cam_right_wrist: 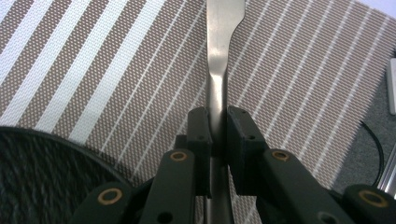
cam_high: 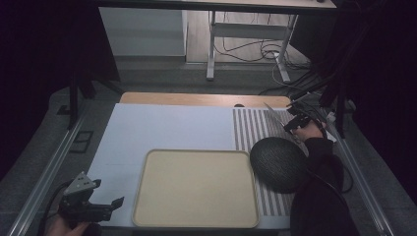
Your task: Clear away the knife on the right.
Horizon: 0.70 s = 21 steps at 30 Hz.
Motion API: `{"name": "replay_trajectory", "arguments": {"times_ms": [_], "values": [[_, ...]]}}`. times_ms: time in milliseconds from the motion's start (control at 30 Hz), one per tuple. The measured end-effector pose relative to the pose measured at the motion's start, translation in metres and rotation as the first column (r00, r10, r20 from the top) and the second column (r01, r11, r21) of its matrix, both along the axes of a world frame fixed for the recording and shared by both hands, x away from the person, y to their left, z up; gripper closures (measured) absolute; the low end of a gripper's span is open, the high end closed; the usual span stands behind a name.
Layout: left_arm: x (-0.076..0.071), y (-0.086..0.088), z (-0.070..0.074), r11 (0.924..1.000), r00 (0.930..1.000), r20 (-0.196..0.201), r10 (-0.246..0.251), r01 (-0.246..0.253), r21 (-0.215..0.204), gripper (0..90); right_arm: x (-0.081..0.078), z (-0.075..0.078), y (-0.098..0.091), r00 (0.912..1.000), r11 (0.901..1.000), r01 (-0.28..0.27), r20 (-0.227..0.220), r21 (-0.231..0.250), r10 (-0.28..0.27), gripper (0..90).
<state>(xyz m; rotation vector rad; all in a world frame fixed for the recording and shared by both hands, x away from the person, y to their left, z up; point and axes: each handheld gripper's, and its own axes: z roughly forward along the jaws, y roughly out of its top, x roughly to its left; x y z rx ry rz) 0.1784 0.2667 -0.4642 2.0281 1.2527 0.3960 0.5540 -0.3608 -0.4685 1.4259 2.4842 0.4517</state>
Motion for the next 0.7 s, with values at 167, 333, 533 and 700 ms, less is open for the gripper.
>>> {"name": "replay_trajectory", "arguments": {"times_ms": [167, 333, 533, 700], "values": [[0.000, 0.000, 0.000, 1.0000, 1.0000, 0.003, -0.002, 0.002, 0.002, 2.9, -0.008, 0.011, -0.003, 0.9999, 0.9999, -0.010, -0.005, 0.010, 0.010, 80.6], [0.000, 0.000, 0.000, 1.0000, 1.0000, 0.004, -0.004, 0.004, 0.003, 2.9, -0.016, 0.020, 0.001, 0.9996, 0.9994, -0.028, 0.000, 0.020, 0.028, 80.6], [0.000, -0.001, 0.000, 1.0000, 1.0000, 0.005, -0.004, 0.004, 0.005, 2.9, -0.028, 0.024, 0.016, 0.9973, 0.9968, -0.073, -0.005, 0.032, 0.073, 80.5], [-0.001, 0.000, 0.000, 1.0000, 1.0000, 0.007, -0.004, 0.004, 0.005, 3.0, -0.041, 0.023, 0.036, 0.9916, 0.9914, -0.128, -0.009, 0.027, 0.129, 80.5]]}}
